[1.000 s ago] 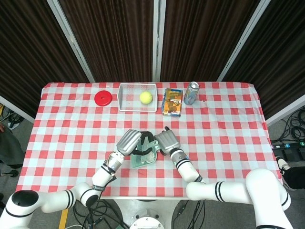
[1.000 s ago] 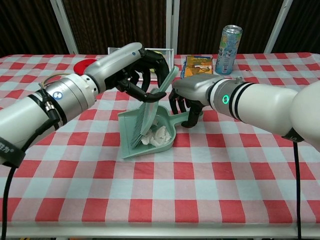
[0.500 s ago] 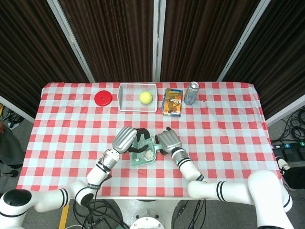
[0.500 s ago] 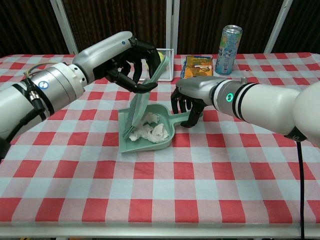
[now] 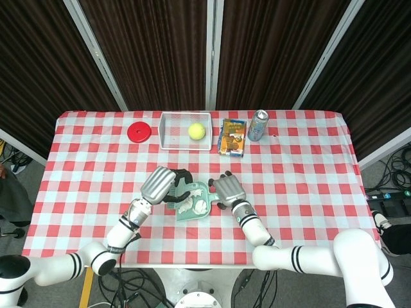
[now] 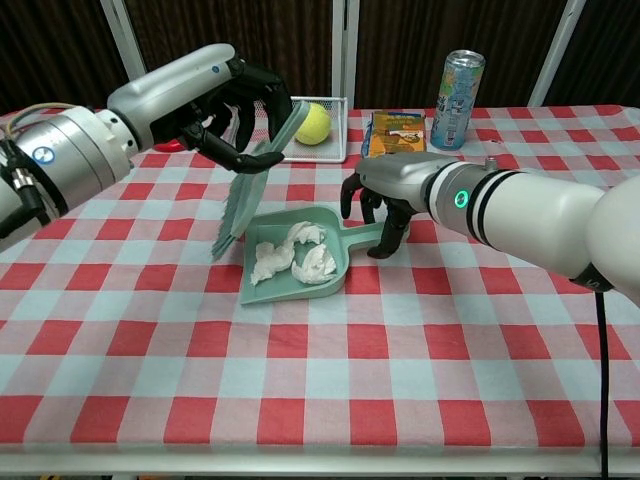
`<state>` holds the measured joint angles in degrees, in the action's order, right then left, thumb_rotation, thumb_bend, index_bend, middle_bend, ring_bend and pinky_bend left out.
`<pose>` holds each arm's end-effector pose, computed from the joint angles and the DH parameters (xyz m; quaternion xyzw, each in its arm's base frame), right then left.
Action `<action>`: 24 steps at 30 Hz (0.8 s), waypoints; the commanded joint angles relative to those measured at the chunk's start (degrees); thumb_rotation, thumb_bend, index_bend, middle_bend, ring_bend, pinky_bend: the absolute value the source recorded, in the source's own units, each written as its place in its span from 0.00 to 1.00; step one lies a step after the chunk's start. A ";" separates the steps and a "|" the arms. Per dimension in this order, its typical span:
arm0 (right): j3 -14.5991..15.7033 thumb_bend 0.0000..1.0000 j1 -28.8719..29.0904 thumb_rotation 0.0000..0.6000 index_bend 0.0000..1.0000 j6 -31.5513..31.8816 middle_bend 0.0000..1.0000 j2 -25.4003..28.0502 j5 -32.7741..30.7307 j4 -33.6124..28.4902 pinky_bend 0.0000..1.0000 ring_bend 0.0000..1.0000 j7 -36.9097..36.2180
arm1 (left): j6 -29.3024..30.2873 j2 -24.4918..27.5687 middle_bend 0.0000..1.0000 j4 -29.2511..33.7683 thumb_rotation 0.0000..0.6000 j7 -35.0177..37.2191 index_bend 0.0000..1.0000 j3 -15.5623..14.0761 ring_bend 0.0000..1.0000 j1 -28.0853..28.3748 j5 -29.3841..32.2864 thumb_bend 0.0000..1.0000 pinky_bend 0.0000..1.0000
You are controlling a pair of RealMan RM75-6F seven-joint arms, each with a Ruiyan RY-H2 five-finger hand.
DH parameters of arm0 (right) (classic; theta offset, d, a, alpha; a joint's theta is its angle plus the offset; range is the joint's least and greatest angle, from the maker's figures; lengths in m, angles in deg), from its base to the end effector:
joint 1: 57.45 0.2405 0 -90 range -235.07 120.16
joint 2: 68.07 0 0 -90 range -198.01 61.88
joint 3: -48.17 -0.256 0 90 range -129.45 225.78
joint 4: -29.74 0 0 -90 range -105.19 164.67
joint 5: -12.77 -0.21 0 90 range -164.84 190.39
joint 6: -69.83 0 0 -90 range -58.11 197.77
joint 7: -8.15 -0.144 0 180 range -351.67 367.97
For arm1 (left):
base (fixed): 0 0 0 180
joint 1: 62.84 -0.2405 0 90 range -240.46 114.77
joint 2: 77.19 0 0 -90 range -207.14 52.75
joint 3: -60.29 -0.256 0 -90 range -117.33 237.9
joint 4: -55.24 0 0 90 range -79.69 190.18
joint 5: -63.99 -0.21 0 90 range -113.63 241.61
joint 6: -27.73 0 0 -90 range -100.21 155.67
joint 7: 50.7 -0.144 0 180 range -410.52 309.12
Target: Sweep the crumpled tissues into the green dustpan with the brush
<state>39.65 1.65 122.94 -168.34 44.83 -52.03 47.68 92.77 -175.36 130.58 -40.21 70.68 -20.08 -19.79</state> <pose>-0.0877 -0.3450 -0.0929 0.7831 -0.4064 0.2562 0.3949 -0.1034 0.3330 -0.0360 -0.6734 -0.4088 -0.5535 0.2703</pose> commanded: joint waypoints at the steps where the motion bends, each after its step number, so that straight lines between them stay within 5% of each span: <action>1: 0.04 0.06 -0.34 1.00 0.15 0.93 0.33 0.62 0.50 -1.10 0.15 0.16 0.23 | 0.54 1.44 0.58 0.20 1.00 -0.21 0.56 -0.17 0.62 -0.72 0.09 0.51 0.87; 9: 0.19 0.06 -3.88 1.00 0.08 5.56 0.27 8.69 5.86 -8.89 0.14 0.13 -2.17 | -2.07 5.34 0.57 -2.37 1.00 -7.19 0.56 -1.94 0.62 -2.43 3.01 0.51 0.87; 19: 2.90 0.06 -11.56 1.00 0.07 10.12 0.25 20.38 13.51 -16.90 0.12 0.10 -8.30 | -10.73 2.90 0.56 -4.98 1.00 -31.89 0.54 -0.17 0.62 0.74 16.02 0.51 0.87; 24: 4.34 0.06 -15.38 1.00 0.07 11.23 0.25 24.57 17.32 -18.86 0.12 0.10 -12.42 | -12.48 2.22 0.51 -4.89 1.00 -41.58 0.45 0.79 0.58 2.18 23.02 0.45 0.86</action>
<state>43.27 -12.34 133.61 -145.04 60.72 -70.06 36.78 82.30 -172.33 125.98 -76.53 70.50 -19.29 -1.53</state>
